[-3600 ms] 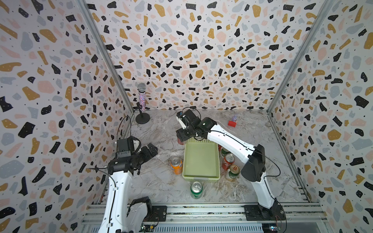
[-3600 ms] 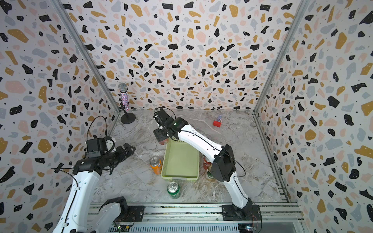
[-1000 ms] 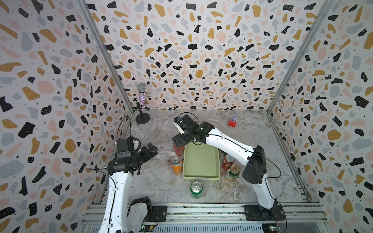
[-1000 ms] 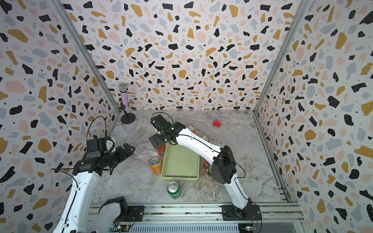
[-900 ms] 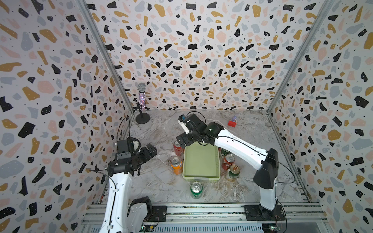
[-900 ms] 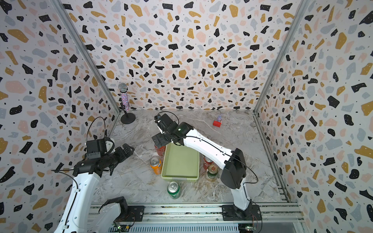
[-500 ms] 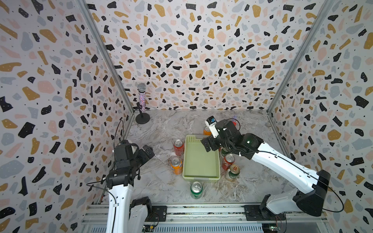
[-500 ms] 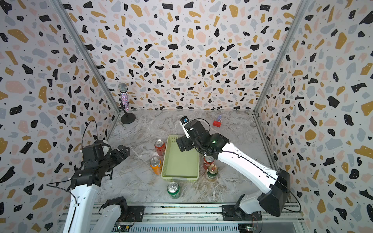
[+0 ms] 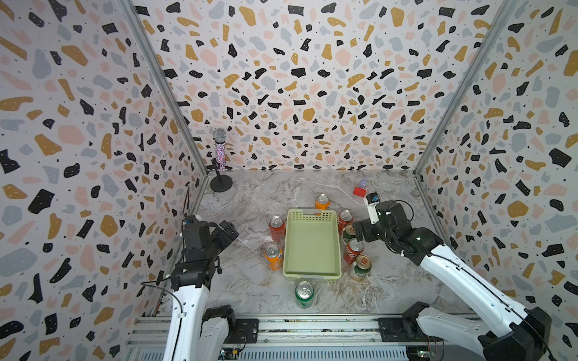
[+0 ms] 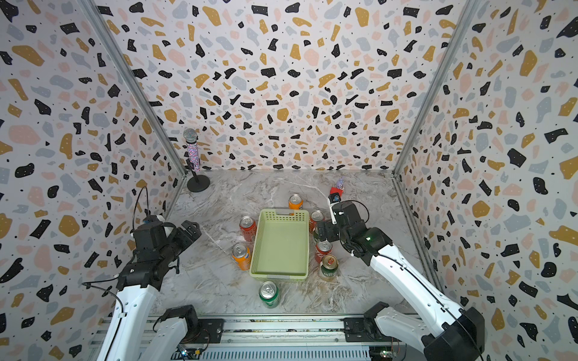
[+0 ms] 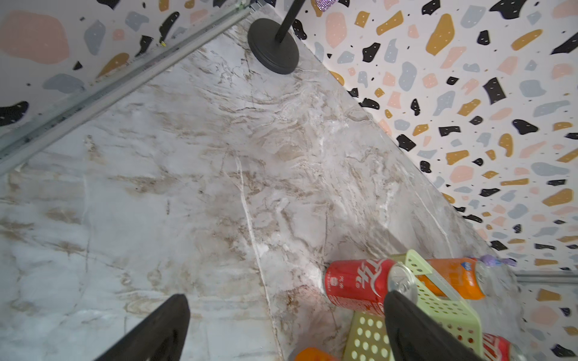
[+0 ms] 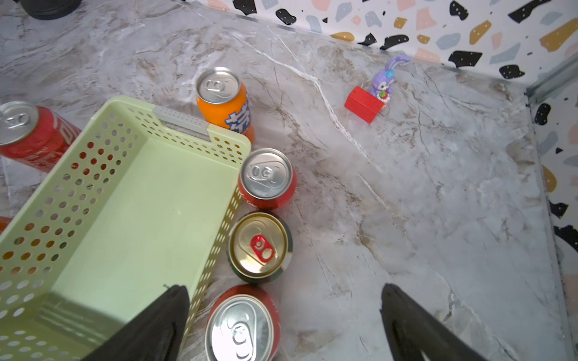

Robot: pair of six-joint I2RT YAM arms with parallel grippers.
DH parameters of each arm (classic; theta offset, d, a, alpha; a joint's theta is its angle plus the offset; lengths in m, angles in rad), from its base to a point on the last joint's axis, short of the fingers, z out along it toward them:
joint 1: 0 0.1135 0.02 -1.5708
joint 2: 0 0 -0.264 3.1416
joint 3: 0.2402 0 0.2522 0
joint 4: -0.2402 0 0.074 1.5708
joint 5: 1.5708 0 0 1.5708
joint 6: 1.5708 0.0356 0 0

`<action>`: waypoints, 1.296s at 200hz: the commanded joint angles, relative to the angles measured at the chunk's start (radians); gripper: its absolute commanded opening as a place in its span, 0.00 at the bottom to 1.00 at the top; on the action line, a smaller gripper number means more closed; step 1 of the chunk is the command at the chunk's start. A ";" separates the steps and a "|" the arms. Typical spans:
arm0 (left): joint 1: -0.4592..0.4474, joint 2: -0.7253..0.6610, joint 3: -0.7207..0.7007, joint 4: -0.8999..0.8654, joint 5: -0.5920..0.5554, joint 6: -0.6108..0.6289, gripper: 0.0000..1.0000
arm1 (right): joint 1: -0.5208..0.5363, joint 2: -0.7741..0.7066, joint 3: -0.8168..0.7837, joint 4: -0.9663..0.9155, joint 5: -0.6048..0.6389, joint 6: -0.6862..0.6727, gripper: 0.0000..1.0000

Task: Take out the drinks from the basket
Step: Reset both arms

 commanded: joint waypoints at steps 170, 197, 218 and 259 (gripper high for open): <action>-0.266 0.163 -0.410 0.814 -0.722 0.314 1.00 | -0.311 0.039 -0.326 0.393 0.348 0.029 1.00; -0.282 0.301 -0.410 0.940 -0.727 0.387 1.00 | -0.319 0.114 -0.339 0.447 0.428 0.013 1.00; -0.286 0.376 -0.407 1.020 -0.713 0.427 1.00 | -0.322 0.149 -0.355 0.521 0.472 -0.015 1.00; -0.286 0.591 -0.373 1.235 -0.597 0.508 1.00 | -0.322 0.164 -0.499 0.849 0.492 -0.121 1.00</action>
